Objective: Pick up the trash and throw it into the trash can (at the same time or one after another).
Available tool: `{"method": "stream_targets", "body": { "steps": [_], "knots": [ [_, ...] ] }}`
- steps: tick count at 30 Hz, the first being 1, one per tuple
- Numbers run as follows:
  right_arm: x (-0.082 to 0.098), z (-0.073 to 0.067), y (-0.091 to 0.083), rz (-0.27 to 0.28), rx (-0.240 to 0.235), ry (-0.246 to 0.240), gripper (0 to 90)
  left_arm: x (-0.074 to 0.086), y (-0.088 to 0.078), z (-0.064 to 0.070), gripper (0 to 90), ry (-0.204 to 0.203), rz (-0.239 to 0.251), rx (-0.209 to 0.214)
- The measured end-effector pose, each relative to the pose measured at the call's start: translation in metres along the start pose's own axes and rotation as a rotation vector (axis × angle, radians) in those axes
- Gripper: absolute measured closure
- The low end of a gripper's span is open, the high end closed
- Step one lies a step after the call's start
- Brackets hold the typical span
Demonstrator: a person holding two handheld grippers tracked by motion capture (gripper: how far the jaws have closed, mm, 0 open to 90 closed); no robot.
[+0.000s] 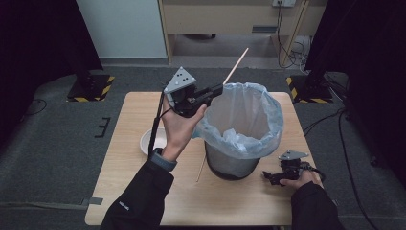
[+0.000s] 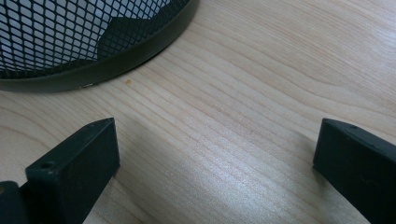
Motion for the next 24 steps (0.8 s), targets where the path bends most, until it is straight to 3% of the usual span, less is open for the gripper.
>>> {"method": "stream_targets", "body": {
  "steps": [11, 14, 18, 24],
  "knots": [
    [0.000, 0.000, 0.000, 0.000, 0.000, 0.000, 0.5, 0.009, 0.022, 0.002, 84.5, -0.025, -0.033, 0.026],
    [0.000, 0.000, 0.000, 0.000, 0.000, 0.000, 0.5, 0.011, 0.025, 0.000, 70.5, -0.034, -0.027, 0.014],
    [0.000, 0.000, 0.000, 0.000, 0.000, 0.000, 0.5, 0.010, 0.024, -0.001, 60.9, -0.029, -0.026, 0.006],
    [0.000, 0.000, 0.000, 0.000, 0.001, 0.001, 0.5, 0.004, 0.013, 0.000, 56.4, -0.008, -0.010, -0.001]
  ]
}}
Point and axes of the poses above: each handheld gripper's, and its own axes: y roughly forward along the jaws, x roughly out of its underside, z roughly to its right, the point moved 8 cm from there along y, roughly forward along the jaws, and after that the axes turned 7 degrees about x, right-handed, at the moved point
